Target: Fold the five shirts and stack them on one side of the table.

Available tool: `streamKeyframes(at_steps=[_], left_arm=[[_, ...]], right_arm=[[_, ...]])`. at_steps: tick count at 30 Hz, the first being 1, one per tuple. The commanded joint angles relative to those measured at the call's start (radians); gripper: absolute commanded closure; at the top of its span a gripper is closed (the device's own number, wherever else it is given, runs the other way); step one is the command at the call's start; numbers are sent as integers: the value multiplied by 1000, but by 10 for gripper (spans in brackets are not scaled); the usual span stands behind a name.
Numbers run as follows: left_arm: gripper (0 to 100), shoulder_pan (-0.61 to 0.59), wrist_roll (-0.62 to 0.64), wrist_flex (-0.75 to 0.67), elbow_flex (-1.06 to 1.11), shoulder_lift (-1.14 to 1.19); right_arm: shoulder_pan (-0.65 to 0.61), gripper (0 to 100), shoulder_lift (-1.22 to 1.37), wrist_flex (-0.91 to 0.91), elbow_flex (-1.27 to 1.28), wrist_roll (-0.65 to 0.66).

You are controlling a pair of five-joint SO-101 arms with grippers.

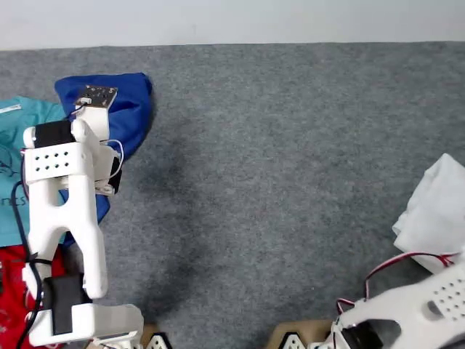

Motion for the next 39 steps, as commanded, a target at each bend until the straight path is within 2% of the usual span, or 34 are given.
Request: streamKeyframes(at_steps=[1, 5, 10, 22, 28, 33, 39], left_arm=[[988, 9, -8, -17, -31, -37], [988, 9, -8, -17, -31, -38], [988, 9, -8, -15, -31, -40], [988, 9, -8, -9, -31, -37], [988, 9, -8, -9, -31, -37], [988, 9, -8, -9, -31, -38], [988, 9, -8, -9, -31, -46]], right_arm=[[-70, 987, -130, 1, -69, 2], [-127, 987, -137, -58, -69, -8], [-125, 987, -62, -136, -68, -38], [74, 987, 189, -174, -69, -37], [114, 987, 157, -140, -69, -37], [62, 987, 8, -79, -69, -38], [-82, 987, -156, 2, -69, -46]])
